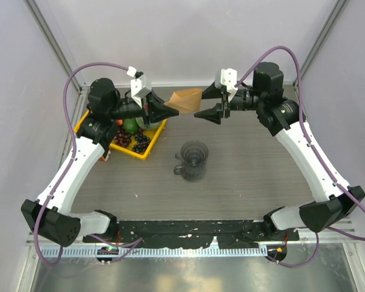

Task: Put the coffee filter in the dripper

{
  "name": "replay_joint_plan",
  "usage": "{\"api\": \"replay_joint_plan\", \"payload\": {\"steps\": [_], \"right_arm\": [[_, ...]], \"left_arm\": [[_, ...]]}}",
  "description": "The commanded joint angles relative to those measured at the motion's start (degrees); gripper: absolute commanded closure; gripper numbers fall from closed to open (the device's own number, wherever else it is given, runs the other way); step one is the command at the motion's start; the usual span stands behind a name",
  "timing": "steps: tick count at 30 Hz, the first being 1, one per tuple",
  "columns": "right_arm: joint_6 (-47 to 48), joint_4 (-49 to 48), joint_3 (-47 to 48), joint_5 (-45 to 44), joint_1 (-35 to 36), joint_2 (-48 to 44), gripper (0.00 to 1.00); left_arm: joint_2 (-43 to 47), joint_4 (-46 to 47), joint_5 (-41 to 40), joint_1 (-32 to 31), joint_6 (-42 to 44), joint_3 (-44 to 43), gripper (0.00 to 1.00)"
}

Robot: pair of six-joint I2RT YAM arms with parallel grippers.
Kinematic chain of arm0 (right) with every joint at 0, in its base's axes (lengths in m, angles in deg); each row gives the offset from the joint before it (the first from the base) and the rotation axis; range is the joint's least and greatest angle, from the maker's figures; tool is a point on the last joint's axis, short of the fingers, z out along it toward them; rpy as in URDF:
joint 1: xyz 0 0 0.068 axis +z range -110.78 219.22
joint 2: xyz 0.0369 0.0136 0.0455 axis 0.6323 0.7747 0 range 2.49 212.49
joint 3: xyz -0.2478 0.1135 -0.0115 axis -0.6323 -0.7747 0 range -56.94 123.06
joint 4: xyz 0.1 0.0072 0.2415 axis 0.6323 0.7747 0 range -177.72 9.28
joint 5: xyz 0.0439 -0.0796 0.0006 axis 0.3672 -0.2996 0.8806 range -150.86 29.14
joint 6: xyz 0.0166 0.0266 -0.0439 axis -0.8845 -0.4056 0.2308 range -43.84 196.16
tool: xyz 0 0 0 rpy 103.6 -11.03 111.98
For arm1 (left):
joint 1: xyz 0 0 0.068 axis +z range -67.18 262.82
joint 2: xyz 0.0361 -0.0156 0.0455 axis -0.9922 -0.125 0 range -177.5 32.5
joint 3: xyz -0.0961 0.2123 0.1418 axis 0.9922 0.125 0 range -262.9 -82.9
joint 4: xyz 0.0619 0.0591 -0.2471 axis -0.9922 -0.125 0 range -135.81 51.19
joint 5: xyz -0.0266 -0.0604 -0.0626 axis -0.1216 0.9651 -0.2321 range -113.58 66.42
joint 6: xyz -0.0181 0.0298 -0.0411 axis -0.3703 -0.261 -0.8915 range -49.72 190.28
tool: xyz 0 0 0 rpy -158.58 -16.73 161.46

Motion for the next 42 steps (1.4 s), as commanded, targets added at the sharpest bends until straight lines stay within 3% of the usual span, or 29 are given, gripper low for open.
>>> {"api": "replay_joint_plan", "payload": {"steps": [1,7,10,12,13,15,19,23,31,40,42], "right_arm": [[-3.6,-5.1,0.5,2.1,-0.2,0.3,0.45],[-1.8,-4.0,0.8,3.2,-0.2,0.3,0.80],[0.7,-1.1,1.5,2.7,-0.2,0.5,0.89],[1.9,0.5,1.9,2.1,-0.2,0.3,0.77],[2.2,0.9,2.0,1.5,-0.2,0.3,0.53],[2.7,1.3,1.8,1.2,-0.2,0.1,0.40],[2.8,1.3,1.9,1.8,-0.2,1.1,0.42],[2.8,1.3,2.8,2.4,-0.3,1.8,0.53],[5.7,3.8,2.8,1.1,-0.2,1.2,0.95],[13.9,10.9,3.1,-2.2,-0.3,0.1,0.95],[14.0,11.1,3.2,-2.3,-0.3,0.0,0.63]], "left_arm": [[0.0,7.7,2.1,0.0,-5.9,-2.2,1.00],[-0.5,6.6,1.7,0.0,-6.1,-2.9,1.00],[-0.5,6.2,1.2,0.2,-5.4,-3.1,1.00],[-0.5,6.2,1.4,0.2,-5.3,-3.3,1.00],[-0.4,6.1,1.6,0.2,-5.3,-3.5,1.00],[-0.5,6.1,2.0,0.2,-5.4,-3.7,1.00],[-0.9,7.0,3.1,0.2,-6.6,-3.9,1.00],[-1.1,6.7,3.3,0.2,-6.7,-4.1,1.00],[-0.6,4.4,2.3,0.3,-3.8,-4.2,1.00],[-1.0,0.3,0.1,1.3,-1.4,-5.3,1.00],[-1.1,0.4,0.8,1.3,-1.5,-5.2,1.00]]}}
